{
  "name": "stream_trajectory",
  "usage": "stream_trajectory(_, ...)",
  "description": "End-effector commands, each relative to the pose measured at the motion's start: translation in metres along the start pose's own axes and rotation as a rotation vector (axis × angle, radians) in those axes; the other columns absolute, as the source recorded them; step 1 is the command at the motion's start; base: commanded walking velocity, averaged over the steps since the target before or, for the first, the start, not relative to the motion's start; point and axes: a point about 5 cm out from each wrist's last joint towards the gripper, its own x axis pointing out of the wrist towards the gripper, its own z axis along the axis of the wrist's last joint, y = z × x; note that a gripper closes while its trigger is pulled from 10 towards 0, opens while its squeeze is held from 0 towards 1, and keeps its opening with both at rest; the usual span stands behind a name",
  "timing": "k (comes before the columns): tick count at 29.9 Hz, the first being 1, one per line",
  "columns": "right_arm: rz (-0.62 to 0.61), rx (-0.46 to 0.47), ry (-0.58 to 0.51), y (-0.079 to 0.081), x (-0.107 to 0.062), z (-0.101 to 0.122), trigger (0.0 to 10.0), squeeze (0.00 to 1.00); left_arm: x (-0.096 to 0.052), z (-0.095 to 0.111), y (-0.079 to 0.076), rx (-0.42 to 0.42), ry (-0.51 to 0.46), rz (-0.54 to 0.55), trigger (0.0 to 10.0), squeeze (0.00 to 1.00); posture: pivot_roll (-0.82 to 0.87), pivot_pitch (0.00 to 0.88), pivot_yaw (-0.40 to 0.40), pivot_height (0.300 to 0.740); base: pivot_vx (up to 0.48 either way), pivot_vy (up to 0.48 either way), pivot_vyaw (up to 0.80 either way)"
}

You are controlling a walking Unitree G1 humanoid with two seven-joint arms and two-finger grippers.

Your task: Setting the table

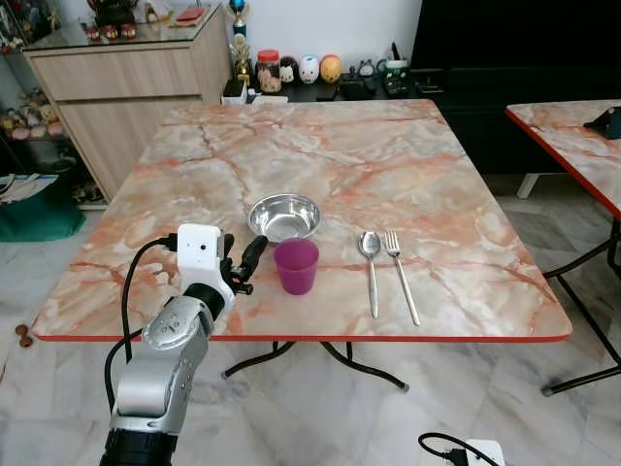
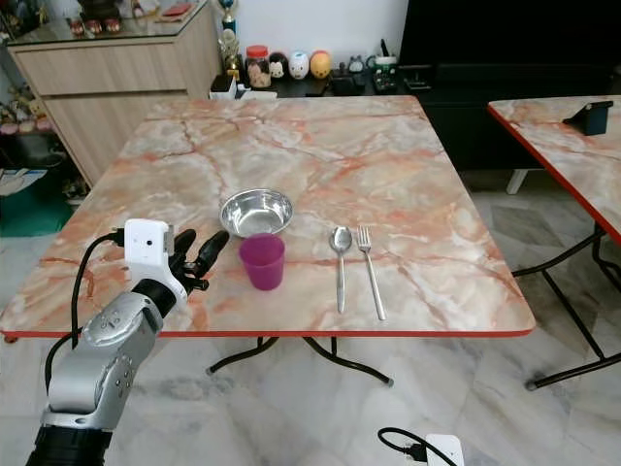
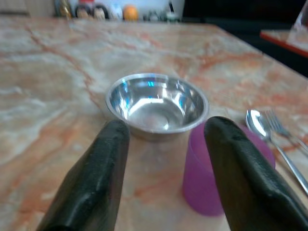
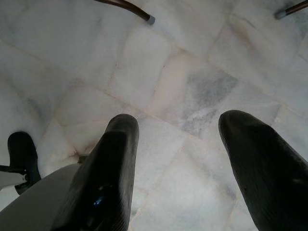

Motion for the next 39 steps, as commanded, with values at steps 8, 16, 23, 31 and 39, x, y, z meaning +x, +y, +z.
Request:
stream_trajectory(8,0.005,0.0,0.011,0.001,0.0,0.0,10.0,0.0,0.015,0.004,-0.006,-0.004,0.096,0.011,10.0,0.0,-0.02,0.0,0.025,0.74,0.0,0.0,0.0)
stream_trajectory(16,0.006,0.004,0.011,0.002,0.0,-0.001,10.0,0.0,0.018,-0.001,-0.008,-0.014,0.175,-0.011,10.0,0.0,-0.02,0.0,0.031,0.74,0.0,0.0,0.0)
stream_trajectory(23,0.01,0.002,0.013,0.003,0.0,-0.002,10.0,0.0,0.024,0.002,-0.016,-0.007,0.186,-0.02,10.0,0.0,-0.03,0.0,0.036,0.74,0.0,0.0,0.0)
stream_trajectory(31,0.011,0.005,0.011,0.004,0.0,-0.001,10.0,0.0,0.036,0.011,-0.029,0.031,0.13,-0.06,10.0,0.0,-0.03,0.0,0.034,0.74,0.0,0.0,0.0)
stream_trajectory(39,0.01,0.01,0.01,0.004,0.0,0.0,10.0,0.0,0.039,0.014,-0.032,0.14,0.058,-0.074,10.0,0.0,-0.02,0.0,0.033,0.74,0.0,0.0,0.0)
